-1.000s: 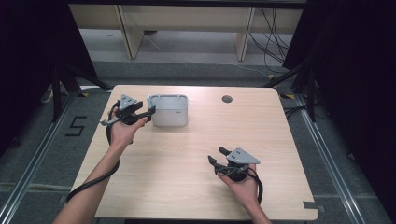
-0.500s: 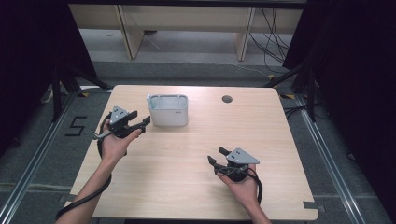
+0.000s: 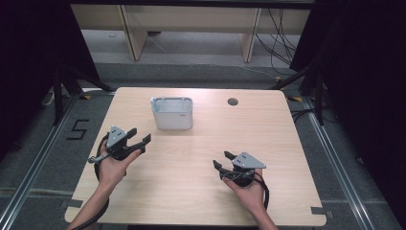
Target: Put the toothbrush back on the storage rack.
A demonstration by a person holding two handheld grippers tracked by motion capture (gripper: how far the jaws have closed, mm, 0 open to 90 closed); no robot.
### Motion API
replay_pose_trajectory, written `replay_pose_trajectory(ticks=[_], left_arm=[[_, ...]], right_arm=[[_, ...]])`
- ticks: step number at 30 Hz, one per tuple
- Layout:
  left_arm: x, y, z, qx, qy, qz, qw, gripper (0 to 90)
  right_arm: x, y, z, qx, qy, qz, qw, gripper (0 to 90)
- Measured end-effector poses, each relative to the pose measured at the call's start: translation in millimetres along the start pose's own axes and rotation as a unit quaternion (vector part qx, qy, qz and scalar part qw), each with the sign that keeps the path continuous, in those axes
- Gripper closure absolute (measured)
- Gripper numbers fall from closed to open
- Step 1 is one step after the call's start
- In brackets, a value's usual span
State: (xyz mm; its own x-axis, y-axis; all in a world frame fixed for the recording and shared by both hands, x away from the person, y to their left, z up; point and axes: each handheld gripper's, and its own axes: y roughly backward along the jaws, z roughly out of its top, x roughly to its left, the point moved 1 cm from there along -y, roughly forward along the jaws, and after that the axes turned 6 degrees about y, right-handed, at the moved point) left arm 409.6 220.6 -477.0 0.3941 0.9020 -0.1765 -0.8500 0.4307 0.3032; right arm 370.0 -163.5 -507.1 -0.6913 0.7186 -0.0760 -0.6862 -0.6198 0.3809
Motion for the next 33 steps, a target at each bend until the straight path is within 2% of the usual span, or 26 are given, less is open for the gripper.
replay_pose_trajectory(ticks=[4, 11, 14, 16, 22, 24, 25, 26, 27, 28, 29, 30, 33], left_arm=[[1.0, 8.0, -15.0, 0.006, 0.002, 0.005, 1.0000, 34.6], [0.6, 18.7, -36.3, 0.004, -0.006, -0.004, 1.0000, 34.4], [1.2, 23.8, -44.4, 0.009, -0.013, -0.007, 0.9998, 34.8], [2.5, 25.4, -48.9, 0.004, -0.012, -0.012, 0.9999, 34.7], [4.9, 31.6, -59.7, 0.001, -0.014, -0.007, 0.9999, 34.5], [5.1, 32.4, -62.4, -0.010, -0.011, -0.008, 0.9999, 34.4], [5.3, 33.7, -62.3, -0.006, -0.011, -0.008, 0.9999, 34.0], [6.1, 34.0, -62.7, -0.015, -0.015, -0.009, 0.9997, 33.9], [6.4, 36.0, -62.6, -0.013, -0.016, -0.008, 0.9998, 33.9], [5.9, 35.4, -63.6, -0.020, -0.008, -0.014, 0.9997, 33.9], [6.0, 36.9, -63.5, -0.015, -0.010, -0.011, 0.9998, 33.7], [6.8, 37.3, -63.8, -0.025, -0.013, -0.013, 0.9995, 33.7], [7.3, 40.1, -64.0, -0.025, -0.011, -0.006, 0.9996, 33.6]], right_arm=[[0.3, 1.0, -0.3, 0.005, -0.001, -0.003, 1.0000, 43.2], [-0.1, -0.8, -1.1, 0.001, 0.005, -0.001, 1.0000, 43.2], [0.1, -0.2, -1.2, 0.002, 0.002, -0.003, 1.0000, 43.2], [0.1, 0.8, -1.3, 0.006, 0.000, -0.006, 1.0000, 43.2], [1.5, 0.0, -1.9, 0.006, -0.002, -0.007, 1.0000, 43.1], [1.5, -0.2, -2.1, 0.004, -0.001, -0.006, 1.0000, 43.1], [1.7, -0.1, -2.2, 0.006, -0.003, -0.005, 1.0000, 43.1], [1.5, 0.4, -2.1, 0.009, -0.003, -0.002, 1.0000, 43.1], [0.1, 0.3, -2.1, 0.005, 0.010, -0.007, 0.9999, 43.1], [0.3, 0.3, -2.4, 0.006, 0.008, -0.007, 0.9999, 43.2], [1.9, 0.5, -2.7, 0.011, -0.003, 0.000, 0.9999, 43.1], [2.0, -0.2, -3.0, 0.008, -0.001, 0.002, 1.0000, 43.2], [2.3, -1.0, -4.6, 0.005, 0.004, -0.006, 1.0000, 43.2]])
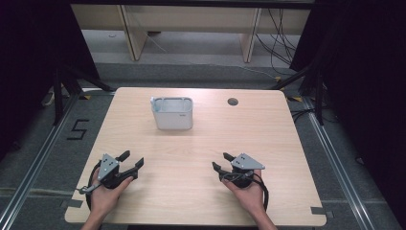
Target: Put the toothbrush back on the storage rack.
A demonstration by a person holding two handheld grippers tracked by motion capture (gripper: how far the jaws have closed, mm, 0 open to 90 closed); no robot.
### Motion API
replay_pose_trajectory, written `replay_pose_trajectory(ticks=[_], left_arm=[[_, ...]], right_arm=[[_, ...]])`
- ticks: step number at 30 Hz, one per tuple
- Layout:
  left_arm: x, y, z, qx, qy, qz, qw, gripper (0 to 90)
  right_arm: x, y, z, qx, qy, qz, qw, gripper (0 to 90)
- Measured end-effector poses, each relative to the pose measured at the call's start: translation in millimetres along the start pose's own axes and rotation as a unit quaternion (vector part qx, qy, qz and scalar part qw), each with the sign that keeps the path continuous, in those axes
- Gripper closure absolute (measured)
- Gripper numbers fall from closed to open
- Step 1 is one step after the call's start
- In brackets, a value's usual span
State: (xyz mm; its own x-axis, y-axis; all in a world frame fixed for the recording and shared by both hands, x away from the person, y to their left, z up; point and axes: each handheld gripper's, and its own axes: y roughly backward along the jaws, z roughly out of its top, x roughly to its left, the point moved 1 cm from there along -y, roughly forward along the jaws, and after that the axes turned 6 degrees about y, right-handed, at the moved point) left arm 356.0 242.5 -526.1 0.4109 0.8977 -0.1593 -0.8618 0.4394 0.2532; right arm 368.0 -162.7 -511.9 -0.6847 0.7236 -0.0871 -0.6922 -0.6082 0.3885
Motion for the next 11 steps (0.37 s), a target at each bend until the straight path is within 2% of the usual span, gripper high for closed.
replay_pose_trajectory(ticks=[3, 5, 6, 7, 9, 11], left_arm=[[-1.0, 0.1, -0.2, -0.004, -0.002, 0.003, 1.0000, 33.8], [-2.5, 0.7, -0.5, -0.006, -0.007, 0.008, 0.9999, 34.7], [-3.1, 1.1, -0.6, -0.006, -0.011, 0.009, 0.9999, 35.0], [-3.6, 1.2, -0.6, -0.007, -0.012, 0.011, 0.9998, 34.9], [-3.9, 1.3, -0.7, -0.008, -0.013, 0.014, 0.9998, 34.8], [-3.6, 1.1, -0.6, -0.006, -0.012, 0.015, 0.9998, 34.9]], right_arm=[[0.7, -0.3, -0.5, 0.004, 0.003, 0.007, 1.0000, 43.2], [-0.1, -1.3, -1.2, -0.003, 0.014, 0.001, 0.9999, 43.2], [2.0, -2.1, -1.9, 0.003, 0.002, 0.014, 0.9999, 43.2], [1.7, -2.8, -2.5, -0.002, 0.007, 0.010, 0.9999, 43.2], [2.8, -2.3, -3.2, 0.008, 0.001, 0.010, 0.9999, 43.2], [2.9, -3.2, -3.5, 0.004, 0.003, 0.010, 0.9999, 43.2]])
